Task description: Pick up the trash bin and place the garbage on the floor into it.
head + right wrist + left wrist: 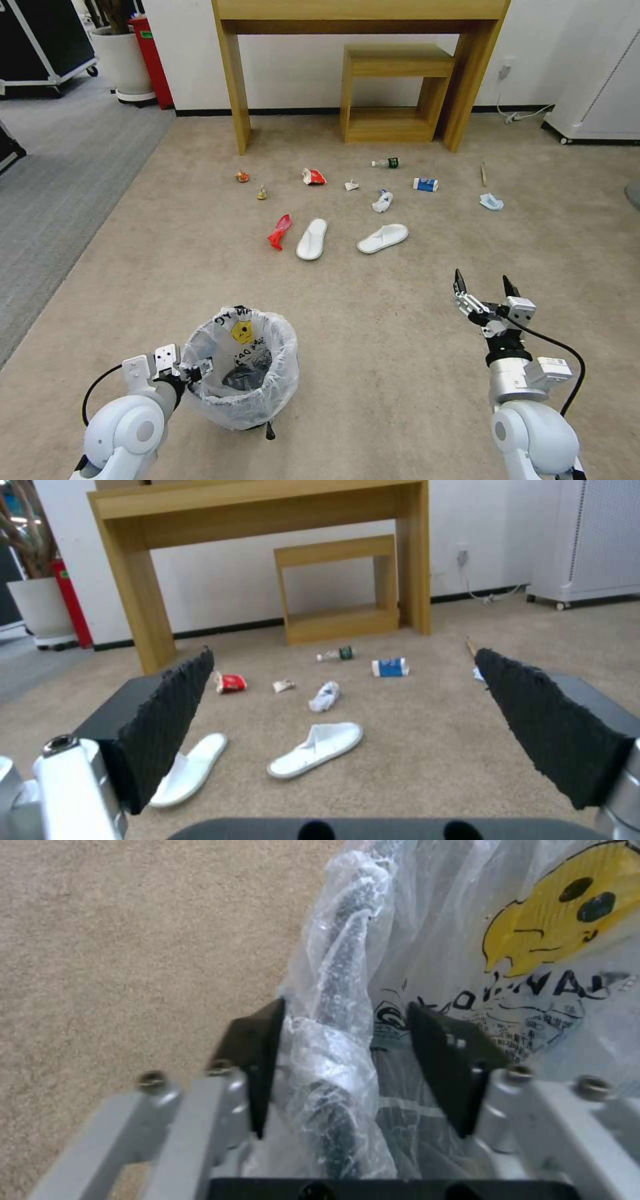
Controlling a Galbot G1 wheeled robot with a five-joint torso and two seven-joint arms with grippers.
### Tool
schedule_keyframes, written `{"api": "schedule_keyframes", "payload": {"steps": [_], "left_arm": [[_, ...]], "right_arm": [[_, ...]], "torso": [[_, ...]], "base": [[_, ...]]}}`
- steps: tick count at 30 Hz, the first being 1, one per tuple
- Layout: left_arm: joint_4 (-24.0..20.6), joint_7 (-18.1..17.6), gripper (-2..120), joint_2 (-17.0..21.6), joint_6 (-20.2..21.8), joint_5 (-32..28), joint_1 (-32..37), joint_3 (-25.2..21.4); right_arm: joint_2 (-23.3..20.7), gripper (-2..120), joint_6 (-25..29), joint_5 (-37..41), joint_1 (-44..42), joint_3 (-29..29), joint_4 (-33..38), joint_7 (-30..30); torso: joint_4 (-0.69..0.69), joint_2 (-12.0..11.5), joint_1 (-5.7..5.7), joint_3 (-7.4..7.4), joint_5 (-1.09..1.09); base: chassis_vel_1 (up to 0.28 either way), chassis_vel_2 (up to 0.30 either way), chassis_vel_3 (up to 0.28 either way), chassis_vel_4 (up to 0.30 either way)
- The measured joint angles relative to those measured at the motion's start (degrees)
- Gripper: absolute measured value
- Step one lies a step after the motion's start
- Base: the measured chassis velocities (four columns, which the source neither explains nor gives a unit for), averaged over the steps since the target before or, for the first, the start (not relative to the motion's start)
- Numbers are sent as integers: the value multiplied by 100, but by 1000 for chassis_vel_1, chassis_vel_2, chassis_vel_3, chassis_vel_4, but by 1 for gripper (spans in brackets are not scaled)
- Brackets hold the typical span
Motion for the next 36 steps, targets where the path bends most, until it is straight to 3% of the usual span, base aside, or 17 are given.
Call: {"api": "schedule_keyframes", "payload": {"steps": [2, 4, 8, 11, 13, 29, 36], "left_arm": [[1, 18, 41, 2, -1, 19, 13, 5], [5, 65, 28, 1, -2, 111, 41, 22], [6, 72, 19, -11, -1, 153, 60, 28], [16, 102, 4, -24, -1, 201, 80, 27], [27, 141, 1, -28, 0, 222, 83, 27], [0, 714, 1, -114, -208, 532, 106, -232], [-264, 763, 1, -30, -306, 596, 182, -507]], "right_arm": [[1, 100, 13, -8, 0, -3, -2, -3], [1, 100, 44, -15, -6, 0, -13, -13], [-1, 100, 62, -17, -11, 8, -20, -18], [5, 100, 72, -24, -21, 4, -25, -26], [12, 100, 73, -31, -22, -3, -31, -26], [12, 100, 68, -69, -88, -67, 12, -22], [23, 100, 69, -111, -142, -91, 107, -15]], "torso": [[0, 0, 0, 0, -1], [0, 0, 0, 0, -1], [-1, 0, 0, 0, -1], [0, 0, 0, 1, -1], [0, 0, 0, 0, -1], [-5, -2, 0, 5, -15], [-2, -2, 0, 3, -8]], "base": [[0, 0, 0, 0], [0, 0, 0, 0], [0, 0, 0, 0], [0, 0, 0, 0], [0, 0, 0, 0], [0, 0, 0, 0], [0, 0, 0, 0]]}}
